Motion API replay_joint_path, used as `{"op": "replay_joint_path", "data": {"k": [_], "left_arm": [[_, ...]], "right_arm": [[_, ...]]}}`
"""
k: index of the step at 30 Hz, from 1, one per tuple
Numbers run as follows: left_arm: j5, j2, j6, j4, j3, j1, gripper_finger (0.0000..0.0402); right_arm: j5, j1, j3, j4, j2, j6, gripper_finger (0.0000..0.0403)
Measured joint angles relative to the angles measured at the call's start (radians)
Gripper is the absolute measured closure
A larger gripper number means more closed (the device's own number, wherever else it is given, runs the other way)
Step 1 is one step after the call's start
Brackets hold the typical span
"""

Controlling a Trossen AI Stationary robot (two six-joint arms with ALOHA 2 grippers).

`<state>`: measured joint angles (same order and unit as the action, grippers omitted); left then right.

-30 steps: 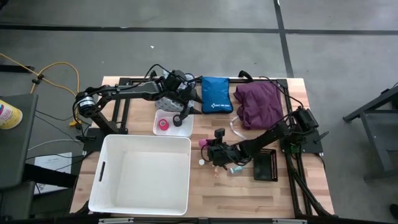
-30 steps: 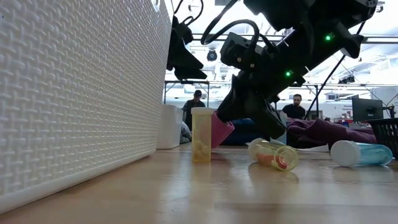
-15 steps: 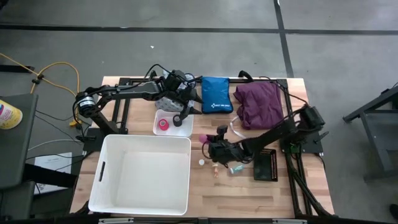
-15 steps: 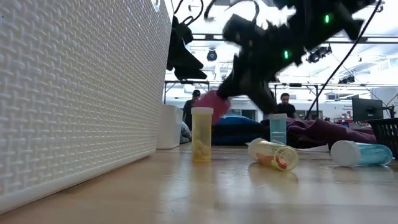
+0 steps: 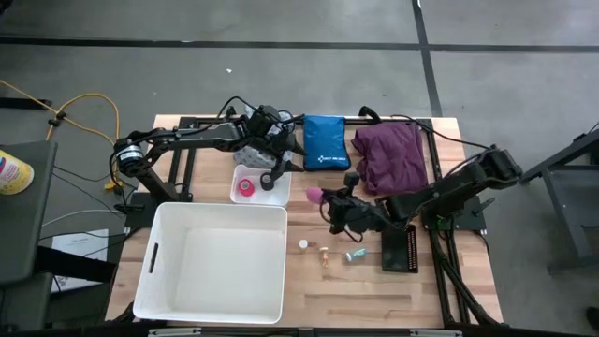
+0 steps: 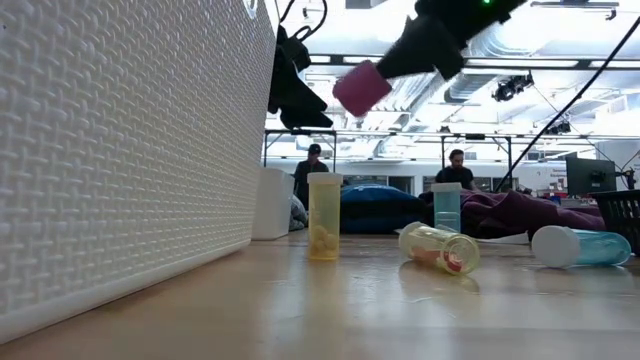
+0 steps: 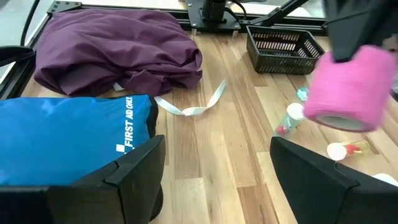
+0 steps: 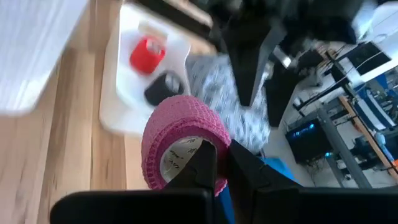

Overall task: Pick & place medical supplies in basket/bin
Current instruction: Put the pink bandage into the white bin

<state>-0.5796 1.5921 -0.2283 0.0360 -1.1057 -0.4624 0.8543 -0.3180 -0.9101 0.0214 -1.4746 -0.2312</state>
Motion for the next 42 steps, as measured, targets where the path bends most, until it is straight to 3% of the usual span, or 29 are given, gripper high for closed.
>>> {"op": "replay_joint_path", "data": {"k": [4,10,23,42], "left_arm": [[0.007,0.000,0.000,0.000,0.000,0.000,0.0118],[0.010,0.000,0.000,-0.005,0.000,0.000,0.0118],[0.011,0.000,0.000,-0.026,0.000,0.000,0.0118],[0.013,0.000,0.000,-0.034,0.000,0.000,0.0118]], "right_arm": [[-0.032,0.010,0.000,0.076,0.003,0.078,0.0395],[-0.236,0.110,0.000,0.171,0.016,0.211,0.0395],[-0.692,0.413,0.000,0.127,0.067,0.137,0.0395],[-0.861,0.619,0.000,-0.056,0.067,0.058,0.0395]]}}
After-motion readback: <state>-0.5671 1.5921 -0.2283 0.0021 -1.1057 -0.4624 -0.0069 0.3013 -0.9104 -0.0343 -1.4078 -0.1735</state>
